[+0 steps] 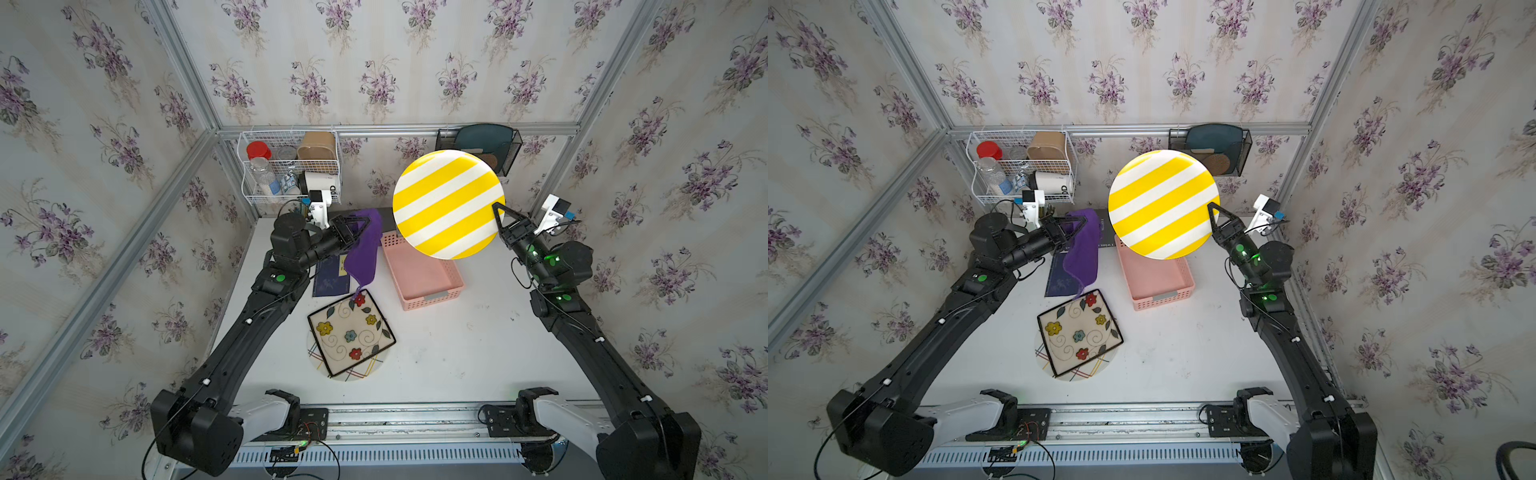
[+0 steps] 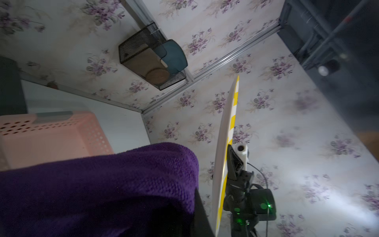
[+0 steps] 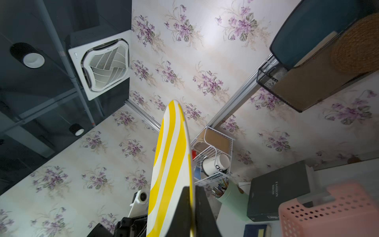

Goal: Wipe the wet plate dry
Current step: Wipe the plate with towel.

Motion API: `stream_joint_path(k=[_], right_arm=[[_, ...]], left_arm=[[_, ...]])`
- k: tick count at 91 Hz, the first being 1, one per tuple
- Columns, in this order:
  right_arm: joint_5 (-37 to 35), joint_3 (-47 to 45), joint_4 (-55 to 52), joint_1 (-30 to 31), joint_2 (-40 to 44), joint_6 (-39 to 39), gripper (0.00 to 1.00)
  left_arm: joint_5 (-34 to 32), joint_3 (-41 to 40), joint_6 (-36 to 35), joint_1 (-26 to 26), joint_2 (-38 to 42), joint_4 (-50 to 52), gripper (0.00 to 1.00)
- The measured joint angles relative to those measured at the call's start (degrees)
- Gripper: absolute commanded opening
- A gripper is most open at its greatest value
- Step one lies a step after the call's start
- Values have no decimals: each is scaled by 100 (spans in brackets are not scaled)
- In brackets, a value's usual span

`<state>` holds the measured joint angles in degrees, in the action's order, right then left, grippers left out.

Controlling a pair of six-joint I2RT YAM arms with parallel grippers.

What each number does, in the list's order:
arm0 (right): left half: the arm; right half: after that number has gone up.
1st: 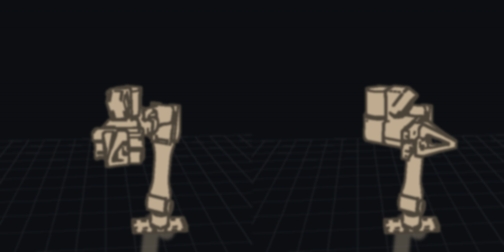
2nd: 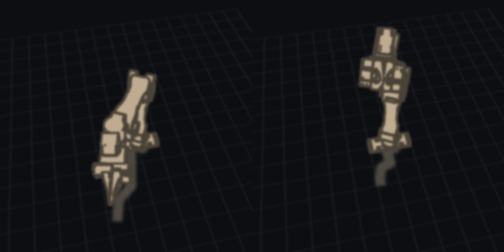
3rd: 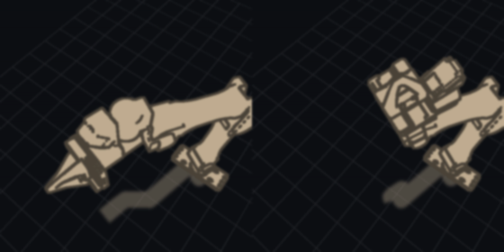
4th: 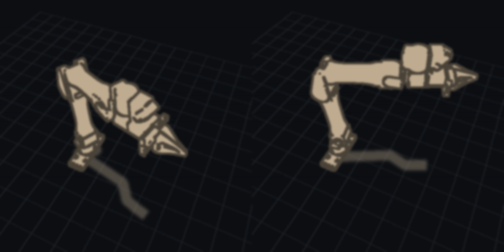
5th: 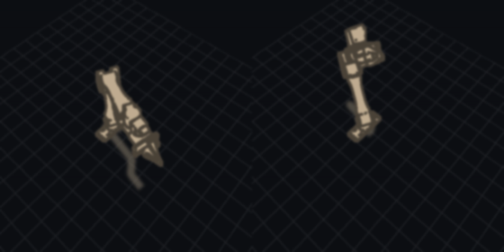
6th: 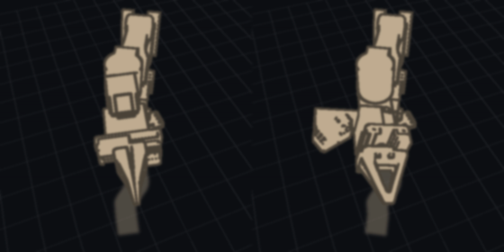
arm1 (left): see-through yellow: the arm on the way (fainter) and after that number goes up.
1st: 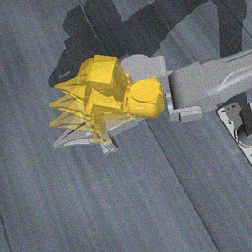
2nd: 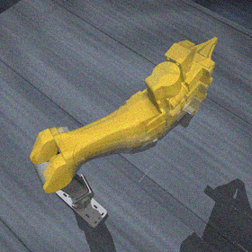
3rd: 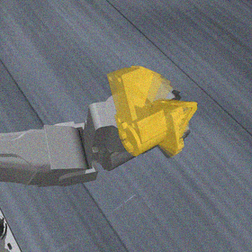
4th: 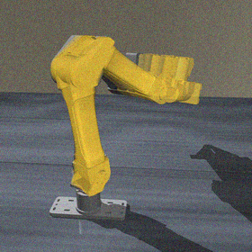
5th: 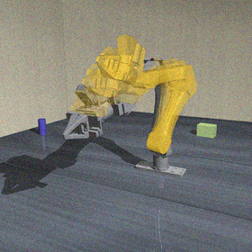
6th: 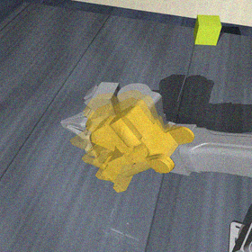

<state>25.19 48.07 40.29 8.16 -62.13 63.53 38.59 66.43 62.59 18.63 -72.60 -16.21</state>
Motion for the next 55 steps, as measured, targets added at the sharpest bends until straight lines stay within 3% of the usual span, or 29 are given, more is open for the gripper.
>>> stream_joint_path(k=[12, 26, 43, 55], right_arm=[[216, -31, 560, 96, -118, 402, 0], [308, -125, 817, 302, -210, 560, 0], [271, -85, 1355, 887, -507, 748, 0], [225, 271, 2022, 1075, -940, 935, 0]], left_arm=[[463, 122, 1392, -2, -601, -1797, 0], [444, 348, 2673, 131, -1287, -3550, 0], [50, 693, 3397, 577, -1633, -4572, 0], [-236, 1023, 3665, 1174, -1899, -4863, 0]])
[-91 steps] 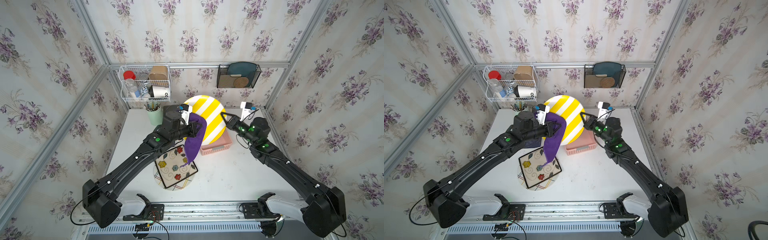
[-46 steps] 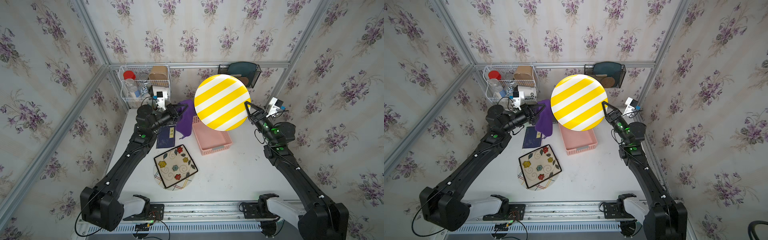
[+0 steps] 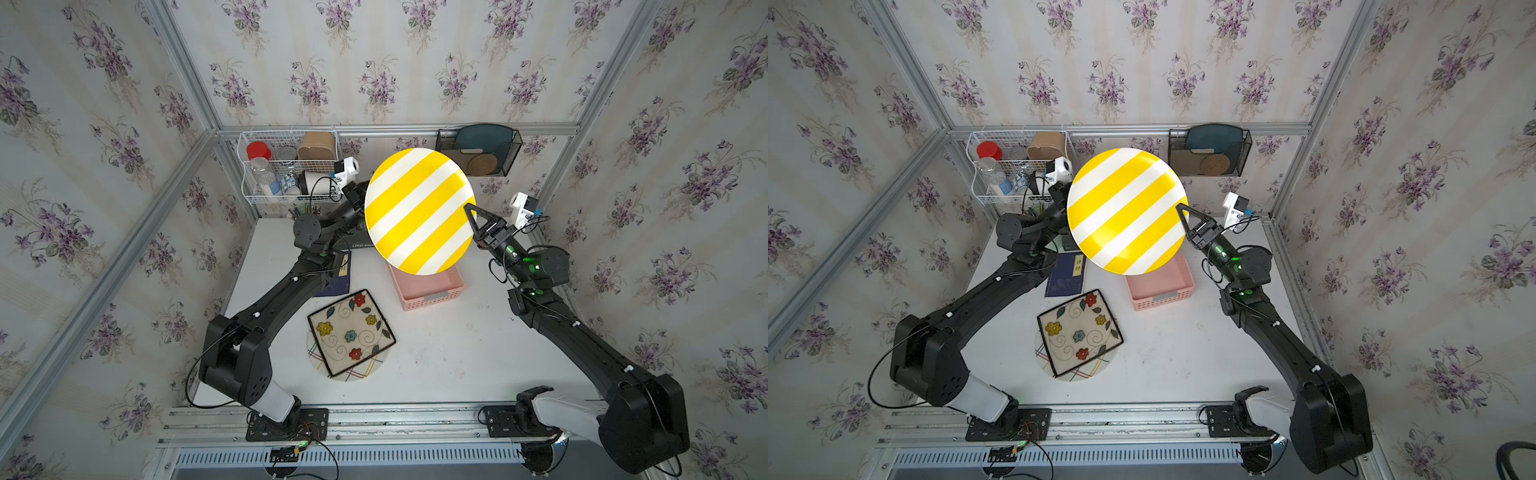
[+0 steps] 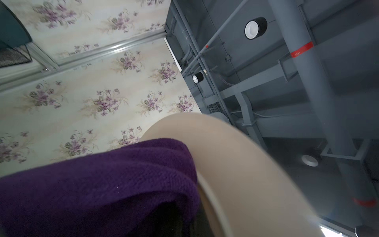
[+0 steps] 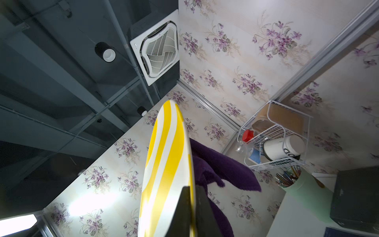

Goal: Wipe the wet plate dry
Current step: Wipe the plate with towel.

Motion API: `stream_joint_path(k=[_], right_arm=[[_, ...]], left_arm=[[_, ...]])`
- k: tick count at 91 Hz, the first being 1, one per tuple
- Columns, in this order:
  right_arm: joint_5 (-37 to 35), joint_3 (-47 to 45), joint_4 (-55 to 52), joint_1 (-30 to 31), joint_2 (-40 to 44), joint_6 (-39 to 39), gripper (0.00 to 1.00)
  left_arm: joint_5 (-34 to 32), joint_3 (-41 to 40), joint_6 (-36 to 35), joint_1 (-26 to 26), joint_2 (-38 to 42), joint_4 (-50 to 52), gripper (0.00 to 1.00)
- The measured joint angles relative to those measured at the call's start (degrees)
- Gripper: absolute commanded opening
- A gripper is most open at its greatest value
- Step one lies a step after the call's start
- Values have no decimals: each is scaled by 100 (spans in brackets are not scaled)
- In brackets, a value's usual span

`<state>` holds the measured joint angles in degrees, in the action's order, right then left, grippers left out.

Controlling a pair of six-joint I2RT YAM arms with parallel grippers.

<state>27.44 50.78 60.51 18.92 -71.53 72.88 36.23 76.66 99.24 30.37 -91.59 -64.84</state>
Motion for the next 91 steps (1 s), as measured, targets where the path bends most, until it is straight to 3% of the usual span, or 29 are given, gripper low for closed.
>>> stream_joint_path(k=[19, 33, 54, 70, 79, 91], right_arm=[[-52, 1320, 402, -529, -645, 173, 0], [-197, 1051, 389, -1019, -505, 339, 0], [-590, -256, 960, -111, -90, 538, 0], [-619, 450, 1445, -61, -468, 490, 0], [-634, 1067, 1558, -326, -745, 516, 0], [-713, 1370, 1491, -896, -866, 664, 0]], left_arm=[[-129, 184, 4, 586, -192, -219, 0], [-232, 63, 229, 365, -166, -595, 0], [-562, 605, 352, 343, -481, -962, 0], [-662, 1132, 446, 796, -833, -981, 0], [-634, 916, 411, 1038, -748, -973, 0], [-452, -111, 52, 1115, -238, -837, 0]])
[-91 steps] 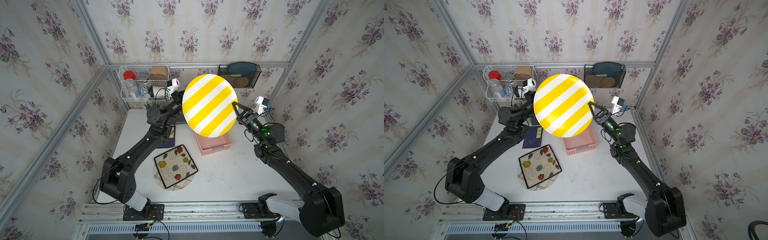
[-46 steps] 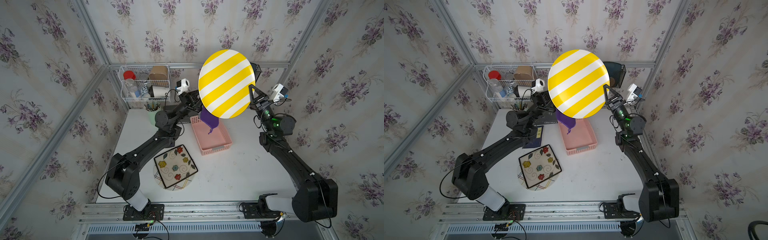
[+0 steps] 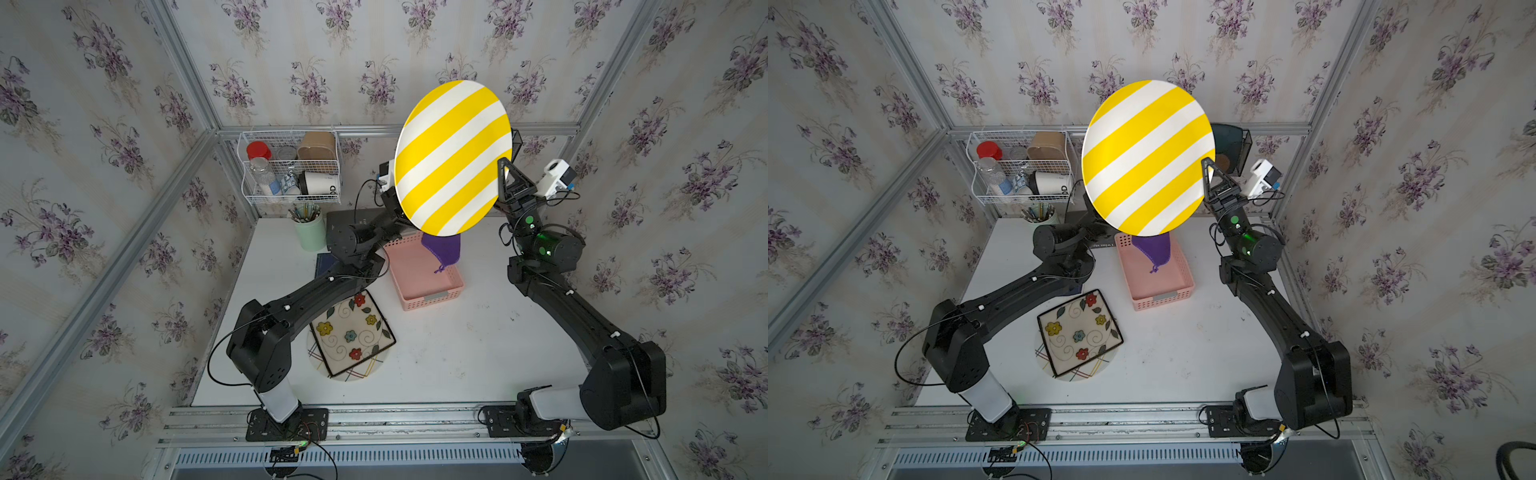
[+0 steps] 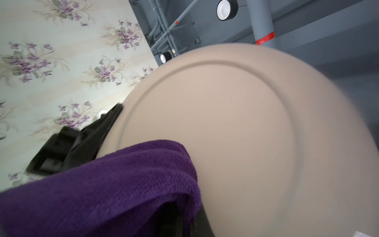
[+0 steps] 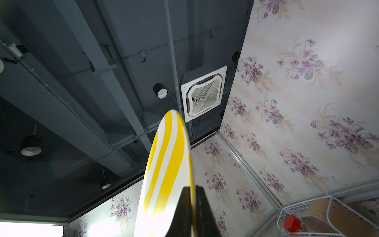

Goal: Wipe the wet plate dry
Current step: Wipe the plate with towel.

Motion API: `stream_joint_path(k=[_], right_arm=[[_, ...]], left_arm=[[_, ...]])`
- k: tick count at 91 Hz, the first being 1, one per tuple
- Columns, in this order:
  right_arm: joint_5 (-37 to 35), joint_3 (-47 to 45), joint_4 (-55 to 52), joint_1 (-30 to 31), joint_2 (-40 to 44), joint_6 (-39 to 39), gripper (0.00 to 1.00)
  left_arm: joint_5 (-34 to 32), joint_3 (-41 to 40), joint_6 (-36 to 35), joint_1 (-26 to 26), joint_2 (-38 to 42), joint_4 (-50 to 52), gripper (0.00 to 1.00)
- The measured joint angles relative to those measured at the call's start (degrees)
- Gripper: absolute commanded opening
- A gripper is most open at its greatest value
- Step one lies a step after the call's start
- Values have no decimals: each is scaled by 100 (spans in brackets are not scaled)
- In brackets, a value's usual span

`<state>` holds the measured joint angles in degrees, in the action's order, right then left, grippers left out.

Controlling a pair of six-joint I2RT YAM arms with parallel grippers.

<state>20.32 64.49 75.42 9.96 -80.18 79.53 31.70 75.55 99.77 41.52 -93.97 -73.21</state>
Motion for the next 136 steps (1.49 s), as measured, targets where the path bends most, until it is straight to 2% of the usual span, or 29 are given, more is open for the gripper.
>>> stream_joint_path(k=[9, 18, 26, 32, 40, 47, 56, 64, 80, 87, 95, 103, 111, 124, 130, 136], right_arm=[[-164, -229, -245, -387, 138, 35, 0], [-391, -693, -627, -592, 420, -122, 0], [-315, -1014, -1176, -586, 708, -382, 0], [-315, -1226, -1615, -476, 964, -688, 0], [-326, -1386, -2164, -223, 1246, -1220, 0], [-345, -1440, -2581, 46, 1403, -1598, 0], [-378, -1449, -2973, 356, 1506, -1978, 0], [-483, -1423, -3272, 702, 1582, -2328, 0], [-741, -1513, -3720, 1670, 1753, -3014, 0], [-922, -1532, -3871, 2245, 1729, -3265, 0], [-874, -1497, -4085, 2625, 1615, -3449, 0], [-927, -1377, -4304, 2623, 1580, -3545, 0], [-1047, -1220, -4448, 2358, 1585, -3580, 0], [-1060, -1381, -4197, 1818, 1753, -3377, 0], [-968, -1403, -4144, 1917, 1753, -3348, 0], [-935, -1408, -4138, 2288, 1698, -3445, 0]], left_arm=[[361, -798, -411, -74, 586, 354, 0], [715, -1189, -1073, -201, 1294, 1058, 0], [896, -984, -2052, -289, 1910, 2238, 0], [824, -387, -3233, -223, 2293, 3797, 0], [254, 568, -4898, -39, 2542, 5709, 0], [-562, 1259, -6142, 7, 2516, 7088, 0], [-1685, 1641, -7254, 31, 2245, 8395, 0], [-2566, 1620, -7934, 72, 2024, 9346, 0], [-3689, 1622, -8675, 85, 2022, 9923, 0], [-3845, 1698, -8826, 85, 1919, 9954, 0], [-3676, 1858, -8889, 85, 1698, 9969, 0], [-3171, 2092, -8878, 85, 1360, 9965, 0], [-2811, 2173, -8802, 90, 1174, 9921, 0], [-3077, 2039, -8758, -151, 1510, 10212, 0], [-3202, 2044, -8727, -337, 1613, 10247, 0], [-3161, 2135, -8673, -398, 1530, 10310, 0]])
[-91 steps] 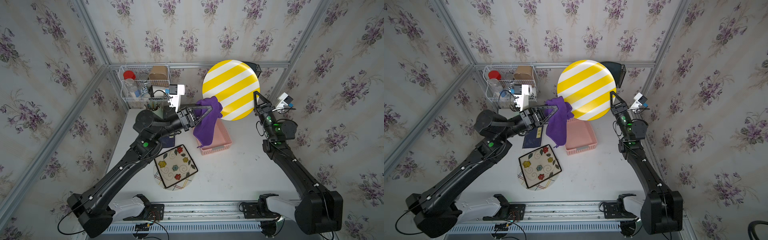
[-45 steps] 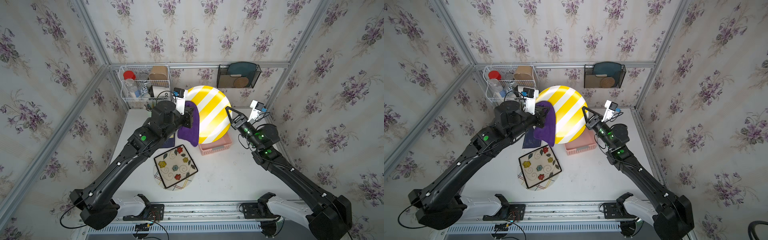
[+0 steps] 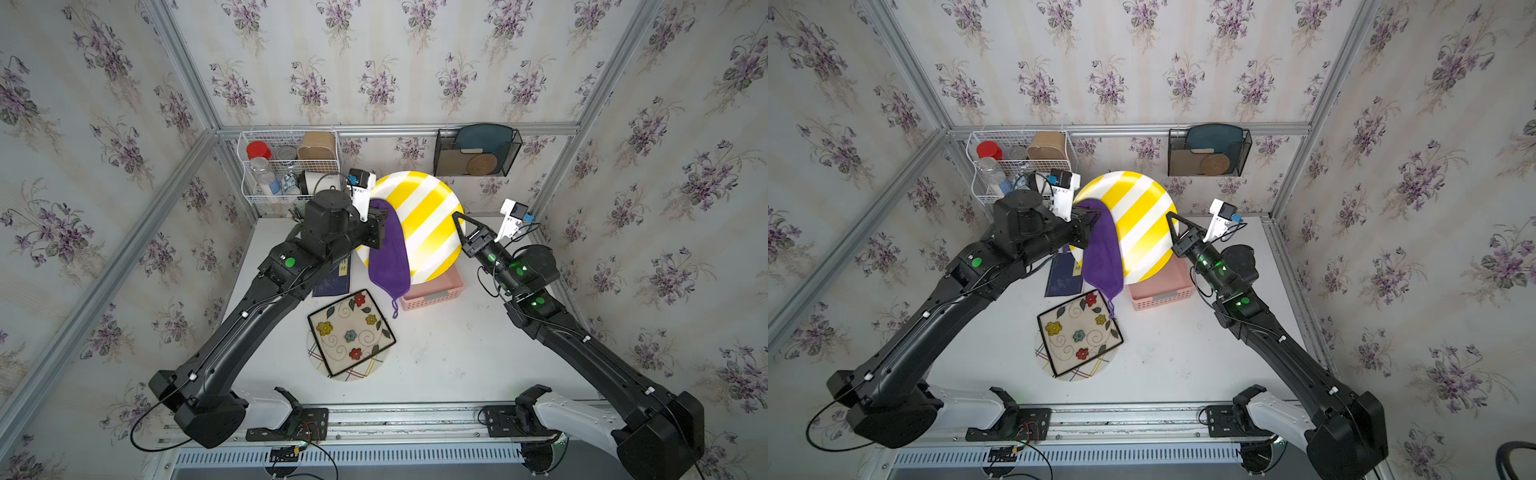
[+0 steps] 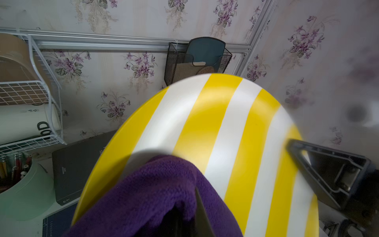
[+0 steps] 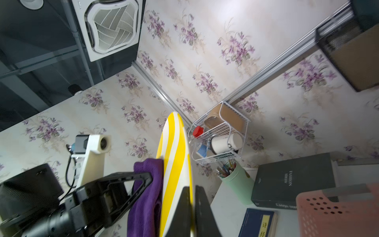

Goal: Wipe the wet plate dry
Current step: Wipe the plate with towel.

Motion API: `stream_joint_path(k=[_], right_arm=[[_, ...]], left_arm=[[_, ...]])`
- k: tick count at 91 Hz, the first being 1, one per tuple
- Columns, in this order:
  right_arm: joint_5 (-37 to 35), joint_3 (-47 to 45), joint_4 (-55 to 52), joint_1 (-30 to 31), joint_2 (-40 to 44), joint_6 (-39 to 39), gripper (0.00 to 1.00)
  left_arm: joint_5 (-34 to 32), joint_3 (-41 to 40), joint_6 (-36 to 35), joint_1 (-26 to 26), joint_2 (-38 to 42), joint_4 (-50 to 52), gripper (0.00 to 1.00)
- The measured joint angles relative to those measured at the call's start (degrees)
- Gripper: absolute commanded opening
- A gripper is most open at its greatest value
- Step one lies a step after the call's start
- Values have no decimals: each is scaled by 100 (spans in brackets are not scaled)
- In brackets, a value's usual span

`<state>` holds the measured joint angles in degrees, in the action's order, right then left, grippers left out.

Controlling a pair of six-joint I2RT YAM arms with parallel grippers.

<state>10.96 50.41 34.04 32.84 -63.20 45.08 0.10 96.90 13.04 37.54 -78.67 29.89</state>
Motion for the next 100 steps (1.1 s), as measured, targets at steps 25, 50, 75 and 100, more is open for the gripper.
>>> stream_joint_path(k=[25, 50, 75, 100], right_arm=[[188, -28, -308, 232, -295, 35, 0], [387, 11, 315, -608, -170, 461, 0], [577, 55, 90, -686, -328, 682, 0], [361, -175, 424, -579, -245, 964, 0]], left_arm=[[1528, 109, 487, 107, -737, -382, 0], [1899, -28, 570, 28, -490, -448, 0], [2555, -181, 769, 588, -918, -675, 0], [1650, -284, 756, 267, -505, -396, 0]])
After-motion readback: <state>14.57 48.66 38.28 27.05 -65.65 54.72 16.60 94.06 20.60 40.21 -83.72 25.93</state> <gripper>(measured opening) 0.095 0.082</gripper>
